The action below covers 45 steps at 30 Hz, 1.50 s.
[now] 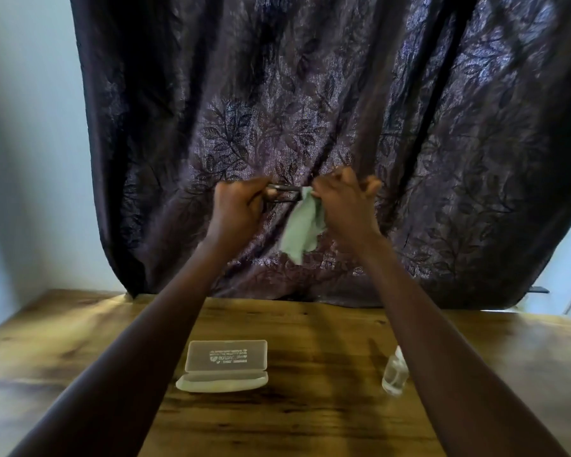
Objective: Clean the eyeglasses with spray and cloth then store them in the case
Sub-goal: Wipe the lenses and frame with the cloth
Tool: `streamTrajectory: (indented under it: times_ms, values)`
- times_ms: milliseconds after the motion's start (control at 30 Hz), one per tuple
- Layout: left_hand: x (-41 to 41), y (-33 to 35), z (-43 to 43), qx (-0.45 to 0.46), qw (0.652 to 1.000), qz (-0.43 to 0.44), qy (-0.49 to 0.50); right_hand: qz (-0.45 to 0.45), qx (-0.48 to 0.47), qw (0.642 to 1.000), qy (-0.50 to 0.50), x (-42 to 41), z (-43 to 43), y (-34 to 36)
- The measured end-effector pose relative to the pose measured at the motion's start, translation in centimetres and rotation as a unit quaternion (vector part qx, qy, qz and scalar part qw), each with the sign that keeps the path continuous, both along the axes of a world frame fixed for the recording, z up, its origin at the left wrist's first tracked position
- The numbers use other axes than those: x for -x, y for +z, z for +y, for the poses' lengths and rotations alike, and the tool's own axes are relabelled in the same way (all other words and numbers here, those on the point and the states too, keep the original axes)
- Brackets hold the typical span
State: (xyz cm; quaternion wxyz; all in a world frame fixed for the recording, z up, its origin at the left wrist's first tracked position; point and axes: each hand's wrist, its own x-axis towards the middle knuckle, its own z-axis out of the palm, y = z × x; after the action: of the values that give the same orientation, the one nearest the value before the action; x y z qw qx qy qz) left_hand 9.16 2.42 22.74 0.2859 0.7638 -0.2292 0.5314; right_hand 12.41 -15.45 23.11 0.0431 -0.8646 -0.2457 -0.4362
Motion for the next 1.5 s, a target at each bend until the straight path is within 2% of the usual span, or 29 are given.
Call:
streamTrajectory:
  times_ms: [133,200,333,467,700,800,933,1033,1167,1300,1400,1500]
  values:
    - [0.1,-0.3,1.9,0.012,1.000,-0.003,0.023,0.034,-0.070,0.996,-0.047,-0.7,-2.4,-0.5]
    - [0.1,-0.2,1.2,0.011,1.000,-0.005,0.014,0.032,-0.082,0.995,-0.037,-0.3,-1.5,-0.6]
    - [0.0,-0.1,-1.6,-0.022,1.000,0.013,-0.006,0.007,-0.006,1.000,0.021,0.7,2.5,-0.3]
    - [0.0,0.1,-0.9,-0.021,1.000,0.004,-0.018,0.001,0.017,0.999,0.028,0.8,2.3,0.2]
    - [-0.1,-0.4,2.3,-0.006,1.000,-0.006,0.022,0.030,-0.040,0.997,-0.053,-0.6,-1.8,-0.5]
    - [0.0,-0.3,0.3,-0.017,1.000,0.013,0.007,0.037,-0.042,0.998,-0.020,-0.1,0.3,-0.5]
    - [-0.2,-0.1,-1.7,-0.021,1.000,0.017,-0.010,-0.004,0.001,1.000,0.019,0.8,2.7,-0.5]
    - [0.1,-0.2,-0.6,-0.019,1.000,0.006,-0.009,-0.015,0.012,1.000,0.001,0.5,0.8,-0.6]
    - [0.2,-0.5,1.8,-0.010,1.000,0.014,0.009,0.022,-0.034,0.998,-0.052,-0.2,-2.7,-1.2]
    - [0.4,-0.6,1.0,-0.002,1.000,0.016,0.007,0.030,-0.058,0.997,-0.046,0.1,-1.7,-1.2]
    - [0.6,-0.4,-1.1,-0.044,0.999,0.023,-0.004,0.007,-0.004,1.000,-0.003,0.8,1.2,-1.0]
    - [0.6,-0.3,-1.6,-0.055,0.998,0.022,-0.007,-0.012,0.010,1.000,0.012,1.4,2.5,-1.4]
